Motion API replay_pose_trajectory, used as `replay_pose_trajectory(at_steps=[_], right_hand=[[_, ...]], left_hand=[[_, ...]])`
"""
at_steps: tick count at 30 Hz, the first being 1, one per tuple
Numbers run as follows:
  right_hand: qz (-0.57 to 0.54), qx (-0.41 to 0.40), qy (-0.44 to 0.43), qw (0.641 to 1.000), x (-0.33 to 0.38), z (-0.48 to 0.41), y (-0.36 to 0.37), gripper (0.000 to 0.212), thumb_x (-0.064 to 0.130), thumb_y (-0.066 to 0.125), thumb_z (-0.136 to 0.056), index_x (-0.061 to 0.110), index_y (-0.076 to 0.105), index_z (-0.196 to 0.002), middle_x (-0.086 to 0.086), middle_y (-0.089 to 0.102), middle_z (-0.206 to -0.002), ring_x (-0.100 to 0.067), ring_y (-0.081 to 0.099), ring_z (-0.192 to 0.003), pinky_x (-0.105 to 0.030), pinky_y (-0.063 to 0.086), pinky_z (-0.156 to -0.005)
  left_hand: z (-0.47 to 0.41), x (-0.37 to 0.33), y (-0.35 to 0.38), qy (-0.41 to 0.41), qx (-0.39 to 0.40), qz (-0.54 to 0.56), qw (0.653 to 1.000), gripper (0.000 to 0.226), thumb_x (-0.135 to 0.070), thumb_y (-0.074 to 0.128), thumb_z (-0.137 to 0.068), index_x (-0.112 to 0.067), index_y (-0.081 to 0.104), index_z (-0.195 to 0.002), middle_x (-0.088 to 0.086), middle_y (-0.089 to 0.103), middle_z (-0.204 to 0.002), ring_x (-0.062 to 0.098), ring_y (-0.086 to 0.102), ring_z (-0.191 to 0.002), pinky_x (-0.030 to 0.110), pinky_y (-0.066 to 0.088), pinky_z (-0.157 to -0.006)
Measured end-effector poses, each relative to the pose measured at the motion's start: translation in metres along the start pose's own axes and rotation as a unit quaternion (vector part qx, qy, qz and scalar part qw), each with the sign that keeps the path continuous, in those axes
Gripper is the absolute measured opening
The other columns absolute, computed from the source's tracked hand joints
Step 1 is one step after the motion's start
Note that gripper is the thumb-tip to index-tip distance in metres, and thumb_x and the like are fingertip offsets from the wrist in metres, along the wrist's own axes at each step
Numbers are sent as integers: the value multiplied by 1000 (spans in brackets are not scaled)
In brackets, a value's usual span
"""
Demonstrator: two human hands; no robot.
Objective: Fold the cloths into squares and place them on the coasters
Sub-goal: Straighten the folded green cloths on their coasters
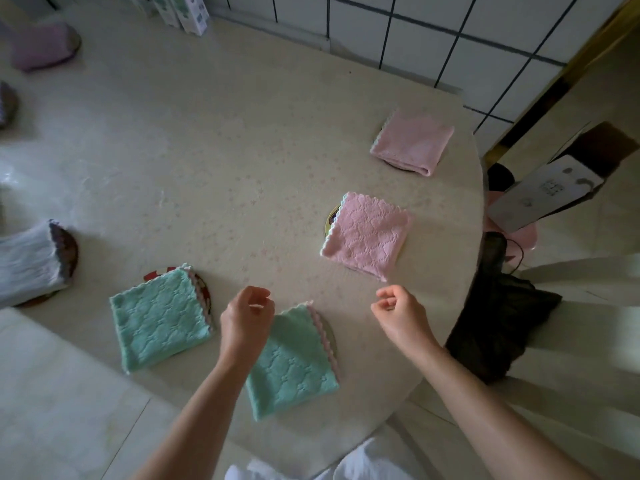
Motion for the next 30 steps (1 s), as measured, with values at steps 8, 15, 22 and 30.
replay_pose_trajectory(at_steps=[8,15,22,30], right_hand=[[-10,-8,14,1000,10,70,70,20,24,66,-83,15,62,-101,4,63,-84,-13,59,-80,-19,37,-69],[9,-33,63,997,13,94,87,21,26,60,-87,9,63,-99,-9,68,-96,-26,61,-92,-27,38,-69],[25,-15,75,997,18,102,88,24,23,52,-89,12,48,-69,1,45,-59,-23,48,-68,-30,30,-53],[-54,-14,86,995,9,102,88,11,18,56,-88,9,57,-82,-5,58,-75,-22,50,-73,-28,32,-57]], left_hand=[[33,69,-39,-17,20,29,999,21,-7,69,-78,-20,60,-93,-3,65,-85,17,62,-77,30,48,-69],[61,93,-32,-111,119,42,986,11,-18,68,-80,-19,61,-89,-1,68,-81,19,63,-79,28,49,-66],[60,91,-29,-150,134,82,976,20,-19,71,-78,-13,64,-61,3,64,-59,22,58,-59,37,55,-64],[63,82,-24,-178,162,179,954,11,-14,69,-80,-6,61,-79,6,58,-68,19,51,-62,29,42,-58]])
Point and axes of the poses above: each hand's wrist, its own z-axis away from the middle knuckle, its own y-axis out of the palm, x = y × z, the point moved 1 cm from there along -z, towards the middle knuckle
